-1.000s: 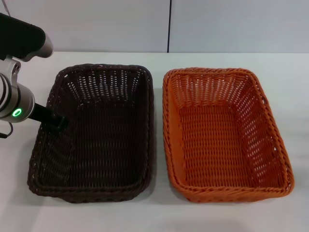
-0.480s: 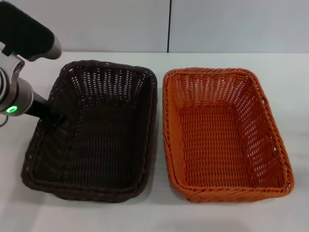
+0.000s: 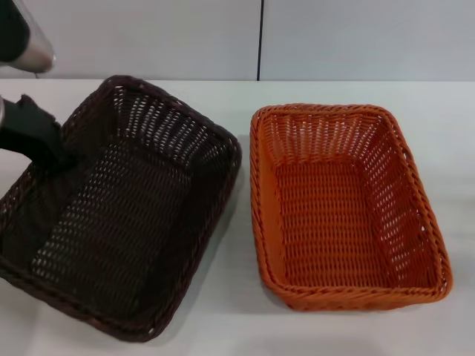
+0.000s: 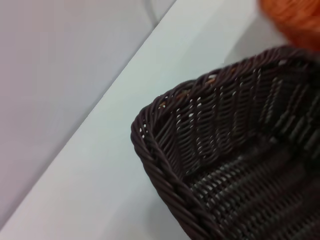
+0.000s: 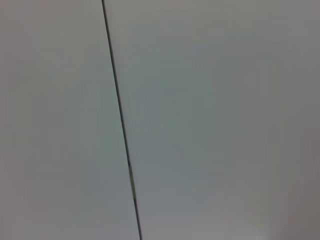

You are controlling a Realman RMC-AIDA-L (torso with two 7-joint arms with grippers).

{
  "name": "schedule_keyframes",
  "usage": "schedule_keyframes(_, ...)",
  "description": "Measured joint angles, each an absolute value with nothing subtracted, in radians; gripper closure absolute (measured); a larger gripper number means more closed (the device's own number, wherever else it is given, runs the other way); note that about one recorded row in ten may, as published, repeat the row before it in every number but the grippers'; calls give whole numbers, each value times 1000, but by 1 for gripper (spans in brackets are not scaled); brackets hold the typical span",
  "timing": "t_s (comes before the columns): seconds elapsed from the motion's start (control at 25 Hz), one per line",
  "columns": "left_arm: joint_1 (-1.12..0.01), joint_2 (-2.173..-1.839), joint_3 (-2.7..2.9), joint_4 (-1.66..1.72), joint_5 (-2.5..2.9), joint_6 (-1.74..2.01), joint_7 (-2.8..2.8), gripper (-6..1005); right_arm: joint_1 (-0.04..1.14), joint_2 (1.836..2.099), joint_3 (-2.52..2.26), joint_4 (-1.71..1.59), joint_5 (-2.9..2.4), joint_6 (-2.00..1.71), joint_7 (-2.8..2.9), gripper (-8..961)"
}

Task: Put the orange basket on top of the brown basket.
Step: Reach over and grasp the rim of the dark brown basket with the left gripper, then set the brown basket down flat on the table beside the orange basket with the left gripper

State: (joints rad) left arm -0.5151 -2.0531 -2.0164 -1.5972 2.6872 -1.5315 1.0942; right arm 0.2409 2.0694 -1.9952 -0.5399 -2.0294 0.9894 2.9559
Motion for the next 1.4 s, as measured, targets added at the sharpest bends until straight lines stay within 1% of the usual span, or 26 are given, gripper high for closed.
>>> schedule_keyframes(0.2, -557, -2051, -2099, -1598, 2654, -1606, 1228, 665, 241, 2069, -1991, -565, -2029, 989, 2956, 162)
schedule_keyframes(0.36, -592, -2035, -2147, -1589, 2653, -1624, 1294, 741, 241, 2069, -1991, -578, -2029, 988, 2956, 161)
schedule_keyframes(0.64, -614, -2009, -2158, -1586, 2625, -1657, 1383, 796, 241, 2070, -1990, -600, -2029, 987, 2956, 161)
schedule_keyframes(0.8, -638, -2005, -2159, -1574, 2613, -1681, 1414, 812, 240, 2072, -1990, -617, -2029, 981, 2956, 160)
schedule_keyframes(1.08, -648, -2005, -2159, -1575, 2613, -1698, 1414, 812, 239, 2072, -1992, -622, -2029, 973, 2956, 159)
schedule_keyframes(1.2, -678, -2021, -2155, -1591, 2608, -1748, 1414, 811, 239, 2072, -1993, -619, -2030, 970, 2956, 159)
schedule_keyframes(1.36, -701, -2025, -2155, -1549, 2609, -1722, 1413, 805, 240, 2072, -1992, -616, -2030, 963, 2956, 159)
schedule_keyframes(1.4, -742, -2026, -2159, -1458, 2620, -1703, 1403, 804, 242, 2072, -1991, -615, -2030, 959, 2956, 158)
